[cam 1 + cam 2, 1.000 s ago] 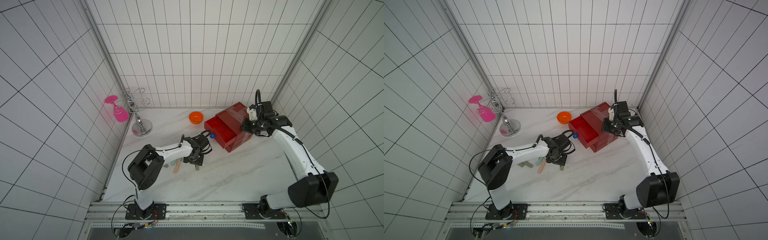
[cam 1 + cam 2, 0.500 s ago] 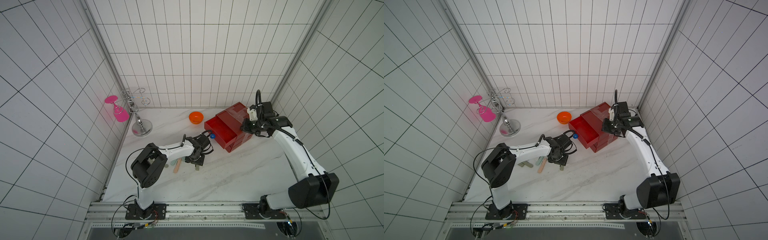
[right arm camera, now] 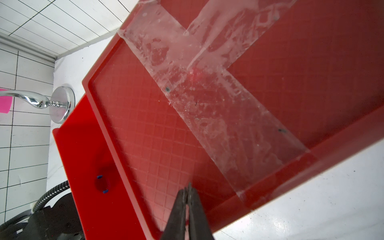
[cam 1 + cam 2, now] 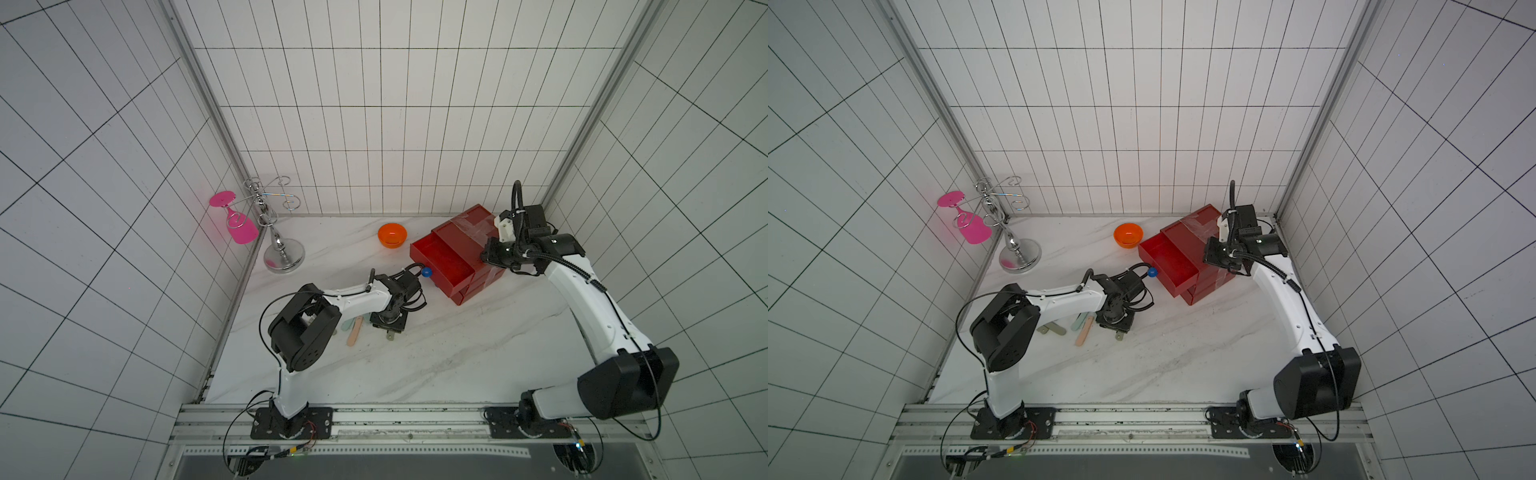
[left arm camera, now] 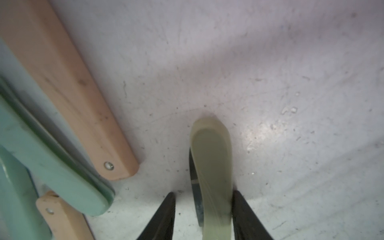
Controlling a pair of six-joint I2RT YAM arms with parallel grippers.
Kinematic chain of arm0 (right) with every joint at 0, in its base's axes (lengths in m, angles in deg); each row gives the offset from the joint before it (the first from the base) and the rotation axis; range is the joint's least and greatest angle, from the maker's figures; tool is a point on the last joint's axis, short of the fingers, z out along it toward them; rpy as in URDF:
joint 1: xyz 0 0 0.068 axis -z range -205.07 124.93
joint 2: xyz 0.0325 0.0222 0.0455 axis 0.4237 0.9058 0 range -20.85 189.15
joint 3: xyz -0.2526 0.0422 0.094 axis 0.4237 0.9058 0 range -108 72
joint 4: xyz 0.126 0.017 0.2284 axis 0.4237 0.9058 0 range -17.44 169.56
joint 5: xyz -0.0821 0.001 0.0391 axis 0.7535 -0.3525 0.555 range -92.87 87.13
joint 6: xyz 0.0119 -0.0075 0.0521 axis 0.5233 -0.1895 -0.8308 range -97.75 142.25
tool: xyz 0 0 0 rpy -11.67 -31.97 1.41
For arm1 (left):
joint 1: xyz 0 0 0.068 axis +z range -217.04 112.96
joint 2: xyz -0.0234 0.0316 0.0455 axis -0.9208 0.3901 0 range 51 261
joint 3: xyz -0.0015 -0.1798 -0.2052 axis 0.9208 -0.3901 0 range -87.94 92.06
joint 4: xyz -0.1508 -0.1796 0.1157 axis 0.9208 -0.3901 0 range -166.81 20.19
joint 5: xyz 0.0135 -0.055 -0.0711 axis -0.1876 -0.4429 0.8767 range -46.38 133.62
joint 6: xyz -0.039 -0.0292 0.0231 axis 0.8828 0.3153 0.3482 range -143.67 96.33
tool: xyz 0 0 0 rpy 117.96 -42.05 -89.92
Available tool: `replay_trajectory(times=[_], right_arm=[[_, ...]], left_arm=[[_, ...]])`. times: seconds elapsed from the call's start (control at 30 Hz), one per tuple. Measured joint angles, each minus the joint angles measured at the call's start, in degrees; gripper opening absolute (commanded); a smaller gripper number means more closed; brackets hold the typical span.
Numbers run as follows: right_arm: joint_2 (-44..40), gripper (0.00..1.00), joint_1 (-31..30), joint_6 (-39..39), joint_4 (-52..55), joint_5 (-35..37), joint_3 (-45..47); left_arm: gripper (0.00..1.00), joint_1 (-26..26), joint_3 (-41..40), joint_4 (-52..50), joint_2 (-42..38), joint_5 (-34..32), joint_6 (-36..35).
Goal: Place the fruit knives into the drawer by color
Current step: Pick up the fruit knife from the center of the board.
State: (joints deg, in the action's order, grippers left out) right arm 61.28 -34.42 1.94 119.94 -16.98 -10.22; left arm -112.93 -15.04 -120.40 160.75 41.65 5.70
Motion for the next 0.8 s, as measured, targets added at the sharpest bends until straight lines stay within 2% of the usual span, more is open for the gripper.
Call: replay_trajectory(times=[0.33, 0.8], right_arm=[[-0.6, 0.09, 0.0, 0.0, -0.3, -0.1, 0.7], [-1.0, 0.09, 0.3, -0.2, -0.3, -0.9, 1.1]], left_arm=[[0.27, -0.2, -1.0, 0.2, -0.7, -0.7, 0.6], [0.25, -0.2, -10.8, 1.4, -8.1, -1.0, 2.6]])
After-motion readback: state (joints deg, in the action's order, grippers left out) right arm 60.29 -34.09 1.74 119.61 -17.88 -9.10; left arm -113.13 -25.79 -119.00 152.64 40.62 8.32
